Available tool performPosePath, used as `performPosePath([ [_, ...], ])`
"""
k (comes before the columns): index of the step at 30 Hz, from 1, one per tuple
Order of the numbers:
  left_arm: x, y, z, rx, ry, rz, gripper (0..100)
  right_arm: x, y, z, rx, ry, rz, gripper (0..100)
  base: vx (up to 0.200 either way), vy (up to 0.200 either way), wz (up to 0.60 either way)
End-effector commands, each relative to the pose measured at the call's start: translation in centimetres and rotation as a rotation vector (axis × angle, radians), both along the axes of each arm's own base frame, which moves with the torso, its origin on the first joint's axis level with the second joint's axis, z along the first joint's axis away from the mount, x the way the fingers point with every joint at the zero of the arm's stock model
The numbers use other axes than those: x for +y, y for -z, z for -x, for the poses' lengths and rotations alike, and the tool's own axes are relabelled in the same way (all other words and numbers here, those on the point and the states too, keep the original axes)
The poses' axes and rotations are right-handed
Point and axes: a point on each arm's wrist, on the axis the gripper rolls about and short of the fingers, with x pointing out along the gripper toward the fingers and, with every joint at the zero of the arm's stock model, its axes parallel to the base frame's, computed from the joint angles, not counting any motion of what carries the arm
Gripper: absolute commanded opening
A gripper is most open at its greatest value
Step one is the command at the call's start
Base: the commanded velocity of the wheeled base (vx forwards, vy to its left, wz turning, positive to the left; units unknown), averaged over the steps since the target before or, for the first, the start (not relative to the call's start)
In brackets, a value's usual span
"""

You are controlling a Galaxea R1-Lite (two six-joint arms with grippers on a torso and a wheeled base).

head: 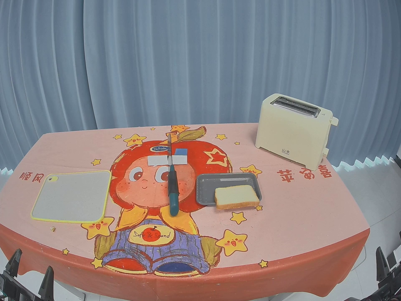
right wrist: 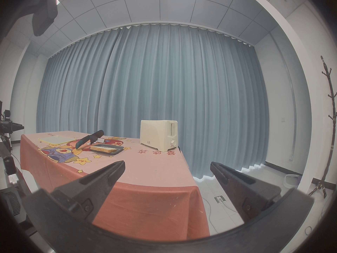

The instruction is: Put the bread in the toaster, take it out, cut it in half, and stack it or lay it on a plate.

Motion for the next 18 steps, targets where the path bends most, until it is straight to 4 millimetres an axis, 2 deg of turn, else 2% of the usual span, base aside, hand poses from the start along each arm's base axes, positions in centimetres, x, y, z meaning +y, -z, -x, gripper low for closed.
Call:
performPosePath([
  [1, 0.0, 0.5, -0.09, 0.012, -0.001, 0.0, 100, 0.01, 0.48, 0.0, 0.0, -0.004, -0.001, 100, 0.0, 0.0, 0.0],
  [18, 0.0, 0.5, -0.09, 0.012, -0.001, 0.0, 100, 0.04, 0.52, -0.01, 0.001, -0.012, -0.003, 100, 0.0, 0.0, 0.0],
])
